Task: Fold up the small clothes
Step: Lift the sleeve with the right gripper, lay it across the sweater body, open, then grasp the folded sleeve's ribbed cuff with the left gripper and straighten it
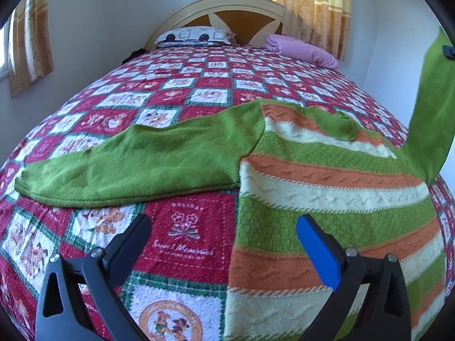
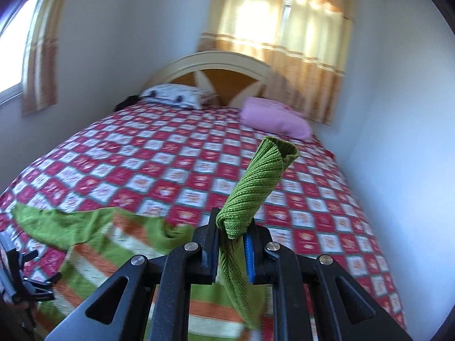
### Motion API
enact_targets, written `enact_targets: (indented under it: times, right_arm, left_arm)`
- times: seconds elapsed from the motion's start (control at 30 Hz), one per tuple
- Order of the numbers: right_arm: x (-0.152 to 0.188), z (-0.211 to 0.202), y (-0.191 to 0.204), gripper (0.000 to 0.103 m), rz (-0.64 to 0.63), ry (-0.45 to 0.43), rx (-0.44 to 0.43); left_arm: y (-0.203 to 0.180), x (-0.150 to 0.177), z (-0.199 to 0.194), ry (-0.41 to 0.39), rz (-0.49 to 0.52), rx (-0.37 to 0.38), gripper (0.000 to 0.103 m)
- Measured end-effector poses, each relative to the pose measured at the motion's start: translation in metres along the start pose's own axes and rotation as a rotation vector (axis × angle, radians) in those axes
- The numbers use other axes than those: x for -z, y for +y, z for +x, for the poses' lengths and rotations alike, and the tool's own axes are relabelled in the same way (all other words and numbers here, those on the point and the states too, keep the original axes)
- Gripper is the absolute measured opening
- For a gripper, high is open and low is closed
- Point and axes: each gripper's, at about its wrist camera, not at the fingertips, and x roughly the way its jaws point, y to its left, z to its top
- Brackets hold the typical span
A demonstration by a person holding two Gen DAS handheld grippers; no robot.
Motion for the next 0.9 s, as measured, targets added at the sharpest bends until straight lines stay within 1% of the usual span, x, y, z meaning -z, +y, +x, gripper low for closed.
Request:
enact_targets:
  times: [0.1,0.13,0.17,0.2,0.23,0.27,0.3,0.33,0.4,0.47,0.53,0.6,0.67,0.7,0.77,0.83,0.9]
  right_arm:
    - [0.019,0.038,0.058,0.015,-0.002,0.028,-0.096]
    - [0.027,0.048,0.072,0.014,-0.005,0.034,-0.114]
    - [0.042,0.068,0.094,0.015,0.001,0.039,-0.145]
    - [0.052,0.079,0.106,0.015,0.014,0.047,-0.172]
    - [0.069,0.102,0.125,0.017,0.028,0.094,-0.217]
    - [0.082,0.118,0.137,0.032,0.027,0.146,-0.237]
    - [0.096,0.131,0.148,0.045,0.027,0.201,-0.244]
    - [0.107,0.137,0.152,0.065,0.033,0.240,-0.257]
    - [0.128,0.135,0.146,0.067,0.068,0.270,-0.318]
    - [0.139,0.121,0.130,0.067,0.061,0.274,-0.324]
    - [0.149,0.104,0.110,0.067,0.046,0.266,-0.303]
    - [0.160,0.086,0.085,0.068,0.021,0.257,-0.257]
    - [0.169,0.075,0.063,0.073,0.009,0.258,-0.214]
    - [0.174,0.069,0.054,0.074,0.014,0.261,-0.204]
    - [0.184,0.064,0.041,0.074,0.028,0.270,-0.216]
    - [0.194,0.062,0.037,0.074,0.029,0.269,-0.221]
    - [0.203,0.064,0.035,0.074,0.022,0.265,-0.217]
  left_arm:
    - [0.010,0.000,-0.001,0.006,-0.035,0.010,0.103]
    - [0.011,0.000,-0.001,0.008,-0.035,0.010,0.103]
    - [0.013,0.000,-0.001,0.012,-0.031,0.009,0.103]
    - [0.014,0.000,-0.001,0.019,-0.021,0.013,0.103]
    - [0.015,0.000,-0.001,0.022,-0.014,0.019,0.103]
    - [0.016,0.000,-0.001,0.030,-0.009,0.027,0.103]
    - [0.017,-0.001,-0.001,0.040,-0.006,0.040,0.103]
    - [0.017,-0.001,-0.002,0.044,-0.001,0.048,0.103]
    - [0.015,-0.005,-0.005,0.033,0.022,0.044,0.103]
    - [0.010,-0.009,-0.006,0.027,0.032,0.064,0.103]
    - [0.003,-0.015,-0.004,0.036,0.028,0.079,0.103]
    - [-0.015,-0.025,0.000,0.043,0.039,0.112,0.103]
    - [-0.033,-0.033,0.005,0.046,0.049,0.136,0.103]
    - [-0.042,-0.037,0.008,0.046,0.050,0.151,0.103]
    - [-0.059,-0.045,0.018,0.057,0.050,0.162,0.103]
    - [-0.070,-0.050,0.026,0.050,0.044,0.147,0.103]
    - [-0.085,-0.056,0.039,0.040,0.049,0.095,0.103]
